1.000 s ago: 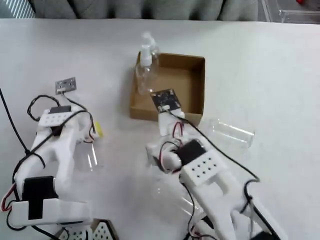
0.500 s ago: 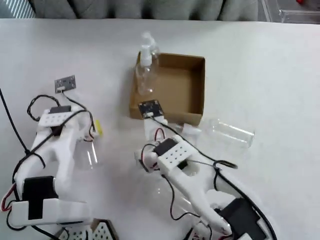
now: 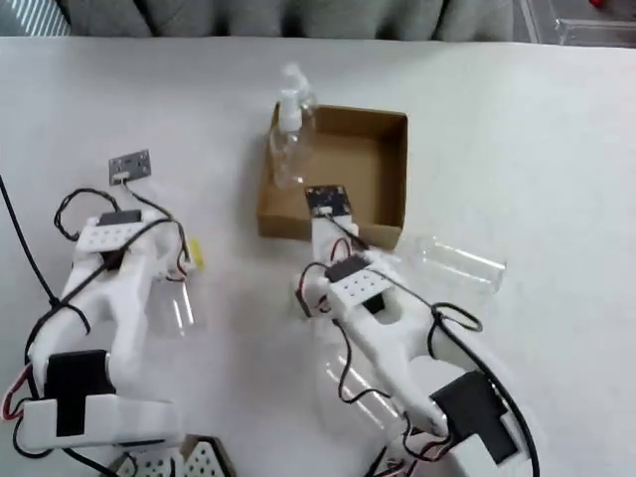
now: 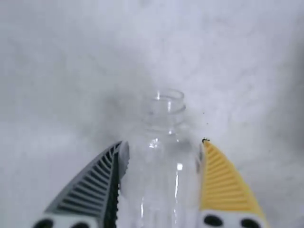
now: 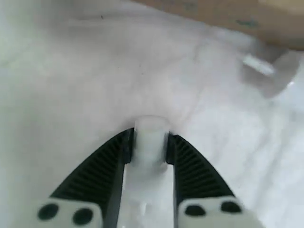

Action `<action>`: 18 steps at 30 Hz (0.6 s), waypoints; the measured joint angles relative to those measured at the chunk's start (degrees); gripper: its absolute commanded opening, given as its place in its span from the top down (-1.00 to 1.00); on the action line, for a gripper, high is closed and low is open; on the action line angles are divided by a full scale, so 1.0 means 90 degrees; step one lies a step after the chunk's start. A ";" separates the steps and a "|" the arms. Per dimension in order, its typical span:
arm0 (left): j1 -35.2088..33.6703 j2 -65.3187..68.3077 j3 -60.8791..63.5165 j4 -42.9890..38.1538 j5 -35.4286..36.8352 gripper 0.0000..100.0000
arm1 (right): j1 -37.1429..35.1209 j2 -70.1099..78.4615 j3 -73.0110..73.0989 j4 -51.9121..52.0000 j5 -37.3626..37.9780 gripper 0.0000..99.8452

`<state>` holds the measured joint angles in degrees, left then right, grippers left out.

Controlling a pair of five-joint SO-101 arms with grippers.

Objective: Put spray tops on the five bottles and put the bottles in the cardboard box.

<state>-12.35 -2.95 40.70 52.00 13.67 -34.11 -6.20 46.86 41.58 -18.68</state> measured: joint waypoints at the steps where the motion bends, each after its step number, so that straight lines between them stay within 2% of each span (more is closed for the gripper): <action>1: 0.0000 0.0000 0.0000 0.0000 0.0000 0.96 | 0.0068 0.0000 -0.0039 0.0000 0.0088 0.97; 6: 0.0000 0.0000 0.0000 0.0000 0.0000 0.96 | 0.0752 -0.0400 -0.0508 0.0781 0.0557 0.97; 12: 0.0000 0.0000 -0.0088 0.0020 0.0000 0.96 | 0.1397 -0.2032 -0.1035 0.2227 0.0889 0.97; 18: 0.0068 -0.0987 -0.0352 0.0742 0.0010 0.96 | 0.2149 -0.3976 -0.1143 0.2491 0.0908 0.96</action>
<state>-11.74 -11.82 37.54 58.68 13.76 -14.77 -41.98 36.57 64.00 -10.51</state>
